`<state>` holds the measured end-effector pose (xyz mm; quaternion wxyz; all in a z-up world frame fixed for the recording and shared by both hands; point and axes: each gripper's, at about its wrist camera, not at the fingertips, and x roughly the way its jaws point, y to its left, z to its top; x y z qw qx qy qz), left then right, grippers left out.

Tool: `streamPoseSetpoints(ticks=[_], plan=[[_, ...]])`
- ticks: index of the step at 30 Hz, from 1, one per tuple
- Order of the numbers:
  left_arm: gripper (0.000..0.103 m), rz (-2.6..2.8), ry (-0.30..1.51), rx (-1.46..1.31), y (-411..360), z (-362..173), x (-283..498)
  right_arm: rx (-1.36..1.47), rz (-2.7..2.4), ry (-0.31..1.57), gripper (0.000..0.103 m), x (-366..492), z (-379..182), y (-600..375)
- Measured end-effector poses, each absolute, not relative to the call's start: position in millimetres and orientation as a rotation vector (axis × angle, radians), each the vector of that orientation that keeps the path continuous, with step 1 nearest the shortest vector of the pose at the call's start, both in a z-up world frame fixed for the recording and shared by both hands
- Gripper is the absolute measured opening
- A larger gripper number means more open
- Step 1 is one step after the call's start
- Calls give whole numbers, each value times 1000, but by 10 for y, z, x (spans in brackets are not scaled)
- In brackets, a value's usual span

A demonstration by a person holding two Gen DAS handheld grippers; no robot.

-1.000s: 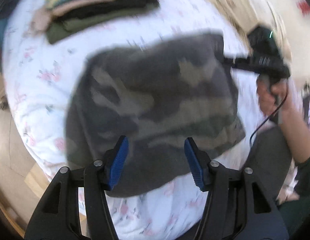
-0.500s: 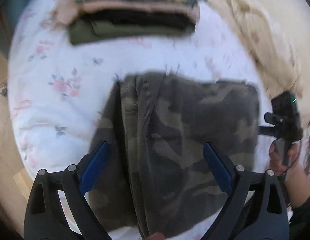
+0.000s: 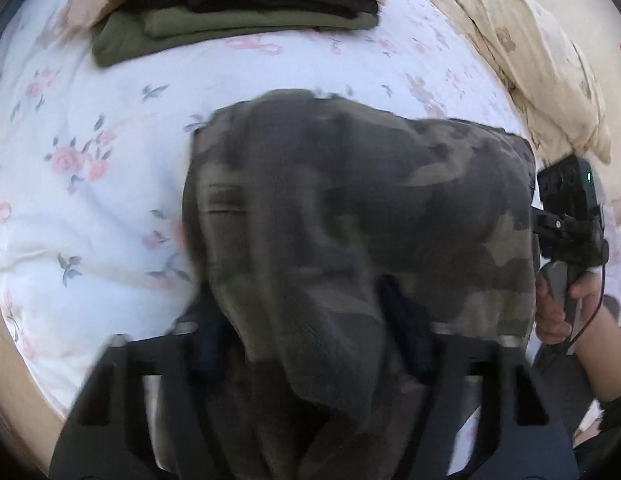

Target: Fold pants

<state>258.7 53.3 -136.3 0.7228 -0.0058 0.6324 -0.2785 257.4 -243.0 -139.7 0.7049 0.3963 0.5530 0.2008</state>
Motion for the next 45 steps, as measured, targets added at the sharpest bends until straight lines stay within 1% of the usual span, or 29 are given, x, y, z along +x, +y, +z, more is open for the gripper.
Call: streamPoseSetpoints(ticks=[1, 2, 4, 6, 7, 10, 12, 16, 18, 20, 21, 22, 23, 24, 26, 29, 31, 32, 33, 36, 37, 38, 40, 41, 42, 43, 45], plan=[[43, -592, 1379, 36, 447, -1335, 2555, 847, 468, 1247, 94, 2615, -1384, -2390], [40, -584, 1368, 62, 404, -1318, 2528, 813, 504, 1250, 86, 2648, -1357, -2357], [28, -565, 1365, 50, 395, -1256, 2502, 757, 528, 1244, 68, 2660, -1271, -2339], [22, -548, 1353, 12, 448, -1167, 2455, 717, 509, 1215, 56, 2625, -1150, -2322], [21, -541, 1344, 7, 455, -1132, 2418, 709, 501, 1206, 51, 2601, -1101, -2313], [19, -491, 1328, -64, 489, -1007, 2245, 702, 477, 1175, 44, 2515, -894, -2281], [19, -455, 1321, -189, 576, -899, 2128, 721, 492, 1187, 42, 2465, -747, -2288], [18, -445, 1337, -428, 658, -696, 1830, 771, 506, 1230, 42, 2466, -552, -2408], [18, -479, 1368, -489, 577, -719, 1699, 814, 479, 1270, 42, 2540, -526, -2548], [21, -488, 1417, -525, 489, -842, 1640, 813, 439, 1318, 43, 2649, -609, -2663], [23, -467, 1460, -516, 423, -988, 1640, 798, 432, 1345, 44, 2700, -691, -2690], [28, -453, 1478, -481, 371, -1084, 1651, 784, 413, 1384, 51, 2755, -865, -2721], [29, -447, 1480, -446, 350, -1137, 1658, 771, 381, 1411, 55, 2764, -1011, -2739], [31, -444, 1478, -398, 329, -1188, 1679, 767, 352, 1426, 67, 2741, -1117, -2767], [32, -453, 1485, -374, 329, -1172, 1686, 769, 358, 1415, 68, 2696, -1125, -2790], [34, -455, 1471, -389, 381, -1138, 1634, 621, 362, 1417, 70, 2622, -934, -2690], [43, -448, 1474, -384, 346, -1179, 1632, 603, 369, 1421, 71, 2579, -905, -2688], [46, -451, 1475, -375, 310, -1205, 1646, 617, 364, 1422, 73, 2582, -914, -2710], [47, -452, 1467, -362, 294, -1211, 1642, 628, 358, 1423, 77, 2582, -925, -2736], [46, -451, 1432, -356, 229, -1228, 1581, 621, 347, 1422, 89, 2596, -987, -2771], [42, -449, 1423, -352, 204, -1245, 1613, 612, 351, 1423, 92, 2603, -1027, -2774], [38, -446, 1406, -336, 167, -1246, 1617, 612, 353, 1426, 92, 2591, -1099, -2780], [28, -440, 1390, -317, 115, -1243, 1639, 673, 342, 1436, 91, 2535, -1223, -2812], [27, -442, 1388, -314, 107, -1237, 1643, 684, 341, 1434, 85, 2513, -1228, -2817], [22, -451, 1386, -319, 108, -1199, 1655, 698, 359, 1422, 61, 2495, -1199, -2814], [20, -460, 1380, -321, 107, -1161, 1666, 735, 362, 1425, 54, 2456, -1146, -2814], [19, -487, 1341, -339, 172, -1004, 1687, 705, 366, 1404, 48, 2379, -1019, -2778]])
